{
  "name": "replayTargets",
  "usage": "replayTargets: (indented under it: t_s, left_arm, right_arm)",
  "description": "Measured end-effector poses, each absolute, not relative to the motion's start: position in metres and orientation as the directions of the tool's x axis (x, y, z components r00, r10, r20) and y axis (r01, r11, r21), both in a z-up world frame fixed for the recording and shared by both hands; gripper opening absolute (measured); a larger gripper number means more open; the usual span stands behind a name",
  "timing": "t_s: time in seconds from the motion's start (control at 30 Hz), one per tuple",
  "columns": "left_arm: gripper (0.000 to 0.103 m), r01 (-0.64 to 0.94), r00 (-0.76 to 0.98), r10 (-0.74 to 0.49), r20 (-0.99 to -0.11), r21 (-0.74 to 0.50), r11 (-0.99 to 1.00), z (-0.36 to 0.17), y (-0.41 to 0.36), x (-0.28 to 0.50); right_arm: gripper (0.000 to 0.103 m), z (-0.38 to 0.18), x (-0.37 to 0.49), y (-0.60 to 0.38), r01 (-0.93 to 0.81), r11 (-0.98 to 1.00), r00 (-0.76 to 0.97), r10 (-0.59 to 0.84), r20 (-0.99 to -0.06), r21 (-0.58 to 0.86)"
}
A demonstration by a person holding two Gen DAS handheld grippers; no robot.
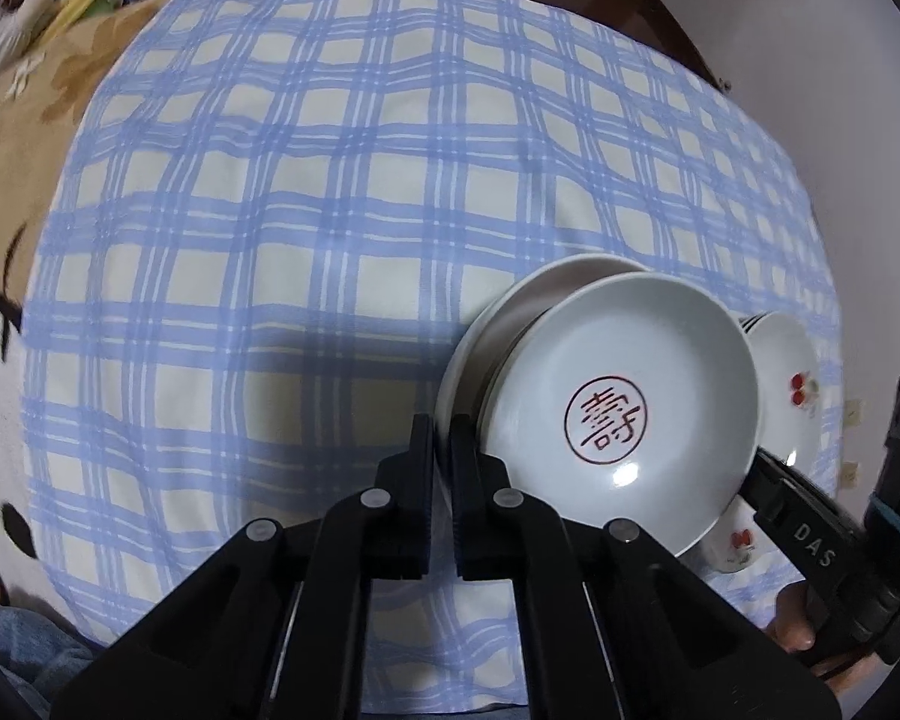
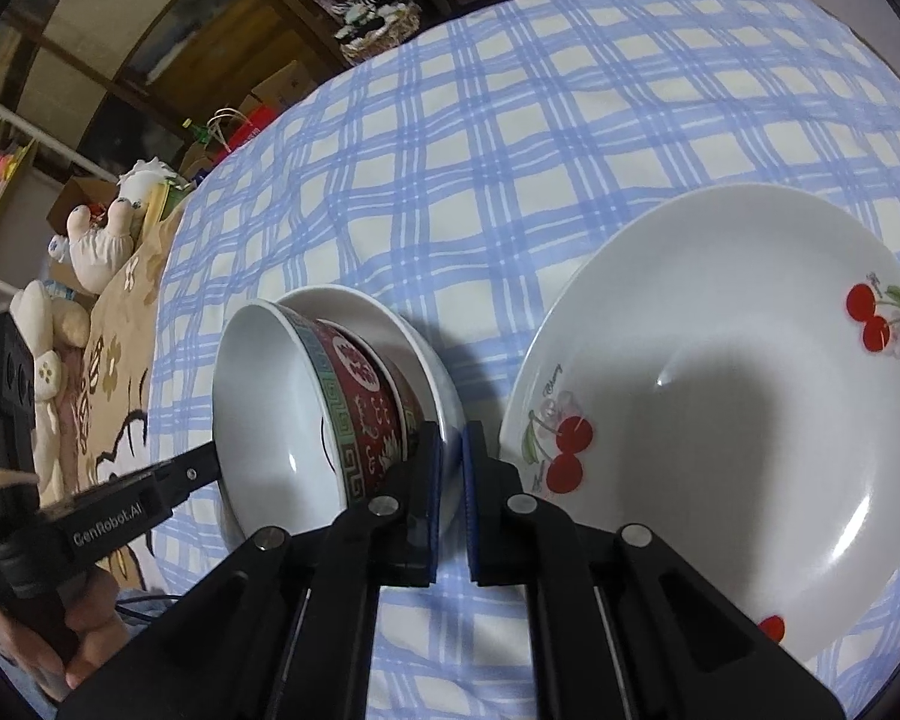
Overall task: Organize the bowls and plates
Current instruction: 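Lift and carry the bowl stack toward the cherry plates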
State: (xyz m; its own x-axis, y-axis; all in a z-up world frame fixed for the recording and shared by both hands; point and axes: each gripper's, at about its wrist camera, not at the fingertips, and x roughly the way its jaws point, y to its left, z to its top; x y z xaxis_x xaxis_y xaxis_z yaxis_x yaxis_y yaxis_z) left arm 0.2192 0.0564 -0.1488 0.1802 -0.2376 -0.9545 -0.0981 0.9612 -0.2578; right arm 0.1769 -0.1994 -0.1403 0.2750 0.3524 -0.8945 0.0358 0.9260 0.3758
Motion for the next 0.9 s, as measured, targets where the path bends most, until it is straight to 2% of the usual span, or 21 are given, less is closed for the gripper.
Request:
replayTargets:
  t_s: [0.17,0.9]
  left_arm:
    - [0.004,-0.096,0.177,-0.276,-0.945,-0.295,0.951,-0.148,0.065,0.214]
    - [0.005,-0.088,0.172,-0.294,-0.940,-0.312,0.946,-0.137,0.068,0.207]
  right_arm:
    - [0.008,-0.138,0.177,-0.195,0.022,0.945,0.273,0.307,-0.912,0.325]
    - [0.007,-0.130,0.176,-0.197,0.006,0.949,0.264,0.303,-0.916,0.315]
